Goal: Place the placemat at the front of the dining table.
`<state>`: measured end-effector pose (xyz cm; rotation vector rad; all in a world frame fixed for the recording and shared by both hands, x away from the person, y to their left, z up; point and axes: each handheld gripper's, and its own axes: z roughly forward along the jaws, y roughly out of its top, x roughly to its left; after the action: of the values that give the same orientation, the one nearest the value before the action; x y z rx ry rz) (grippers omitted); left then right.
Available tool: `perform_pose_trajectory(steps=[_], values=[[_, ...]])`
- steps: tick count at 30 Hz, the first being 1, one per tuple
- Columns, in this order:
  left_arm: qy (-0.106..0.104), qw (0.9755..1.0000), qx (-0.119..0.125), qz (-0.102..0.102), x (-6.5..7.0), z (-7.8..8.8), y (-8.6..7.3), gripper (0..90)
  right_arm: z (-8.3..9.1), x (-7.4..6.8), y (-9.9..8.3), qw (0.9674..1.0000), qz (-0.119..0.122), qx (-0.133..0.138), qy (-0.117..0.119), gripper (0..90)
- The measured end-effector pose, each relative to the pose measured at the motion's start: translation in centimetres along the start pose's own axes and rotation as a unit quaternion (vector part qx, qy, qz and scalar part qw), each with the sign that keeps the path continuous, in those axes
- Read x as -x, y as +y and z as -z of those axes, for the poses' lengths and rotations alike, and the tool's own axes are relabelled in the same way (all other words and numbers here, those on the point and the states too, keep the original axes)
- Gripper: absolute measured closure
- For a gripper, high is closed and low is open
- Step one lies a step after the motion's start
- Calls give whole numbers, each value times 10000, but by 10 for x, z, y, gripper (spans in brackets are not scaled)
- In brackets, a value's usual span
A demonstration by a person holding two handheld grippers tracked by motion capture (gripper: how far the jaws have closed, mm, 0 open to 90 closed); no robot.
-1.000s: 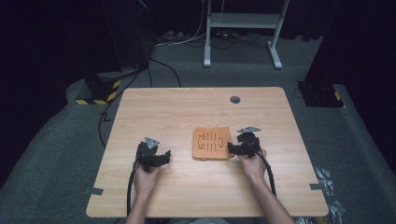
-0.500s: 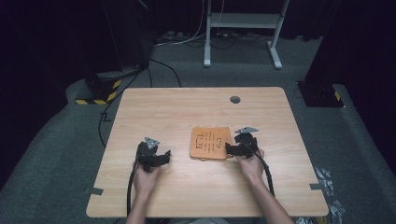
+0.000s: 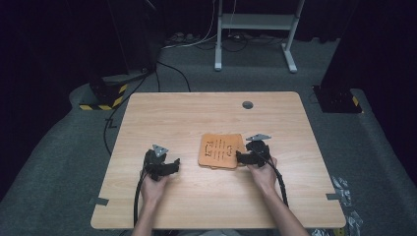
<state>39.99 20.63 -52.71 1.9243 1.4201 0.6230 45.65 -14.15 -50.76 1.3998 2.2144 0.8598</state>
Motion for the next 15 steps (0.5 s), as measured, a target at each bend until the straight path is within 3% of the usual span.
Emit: perform_pose_trajectory(steps=[3,4,7,15], values=[[-62,10000,-8,-16,2,1,0,249,2,1,0,10000,-3,41,-17,225],[-118,9999,28,93,5,0,0,249,4,3,0,10000,-28,55,-4,224],[-217,9997,39,124,6,0,1,250,6,5,-1,10000,-43,55,-24,223],[-281,9996,28,36,16,0,5,254,13,19,-11,9998,-168,69,-56,223]])
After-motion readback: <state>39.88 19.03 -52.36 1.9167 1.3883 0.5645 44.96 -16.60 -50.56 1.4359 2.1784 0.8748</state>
